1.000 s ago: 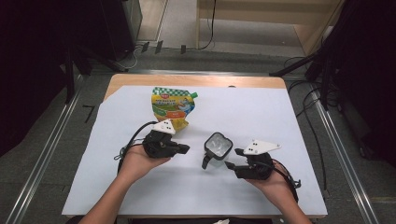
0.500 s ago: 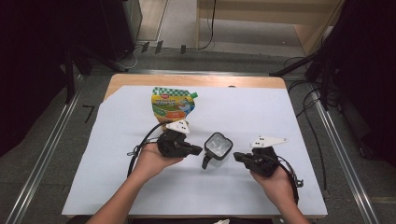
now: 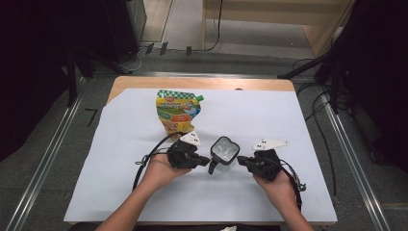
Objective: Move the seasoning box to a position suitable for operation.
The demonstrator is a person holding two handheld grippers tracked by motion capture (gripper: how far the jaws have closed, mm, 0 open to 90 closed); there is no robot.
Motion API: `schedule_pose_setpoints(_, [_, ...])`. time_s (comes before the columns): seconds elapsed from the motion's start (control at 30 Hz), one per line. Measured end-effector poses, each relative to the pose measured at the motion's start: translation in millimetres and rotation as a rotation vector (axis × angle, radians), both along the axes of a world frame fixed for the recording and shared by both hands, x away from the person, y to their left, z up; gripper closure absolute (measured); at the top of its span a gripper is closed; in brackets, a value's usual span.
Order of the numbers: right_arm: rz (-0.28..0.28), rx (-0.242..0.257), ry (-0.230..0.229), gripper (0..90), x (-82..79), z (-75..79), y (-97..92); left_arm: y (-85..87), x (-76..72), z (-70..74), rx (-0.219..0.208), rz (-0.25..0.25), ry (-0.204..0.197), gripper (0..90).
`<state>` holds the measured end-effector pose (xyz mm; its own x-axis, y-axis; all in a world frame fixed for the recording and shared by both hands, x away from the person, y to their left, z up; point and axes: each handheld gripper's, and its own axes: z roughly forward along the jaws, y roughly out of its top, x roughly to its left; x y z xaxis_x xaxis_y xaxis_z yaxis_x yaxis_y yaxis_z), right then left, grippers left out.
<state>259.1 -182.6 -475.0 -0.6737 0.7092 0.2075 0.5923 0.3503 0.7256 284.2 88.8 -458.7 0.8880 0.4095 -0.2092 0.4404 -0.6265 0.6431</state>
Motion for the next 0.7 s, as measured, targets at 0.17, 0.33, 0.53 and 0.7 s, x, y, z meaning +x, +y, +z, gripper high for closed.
schedule_pose_setpoints(0.17, [0.002,0.000,0.004,90.0,0.4,0.2,-0.2,-1.7,-1.2,-2.4,0.001,0.012,0.000,90.0])
schedule_pose_setpoints(0.33, [0.005,-0.002,0.011,90.0,1.2,-1.0,0.4,-2.5,-3.0,-2.5,-0.003,0.026,-0.001,90.0])
schedule_pose_setpoints(0.53, [0.013,-0.009,0.008,90.0,4.1,-2.9,2.3,-5.2,-6.5,-1.0,-0.015,0.021,-0.006,90.0])
schedule_pose_setpoints(0.7, [0.006,-0.018,0.016,90.0,7.2,-4.4,2.9,-9.3,-7.3,-2.0,-0.013,0.025,-0.015,90.0])
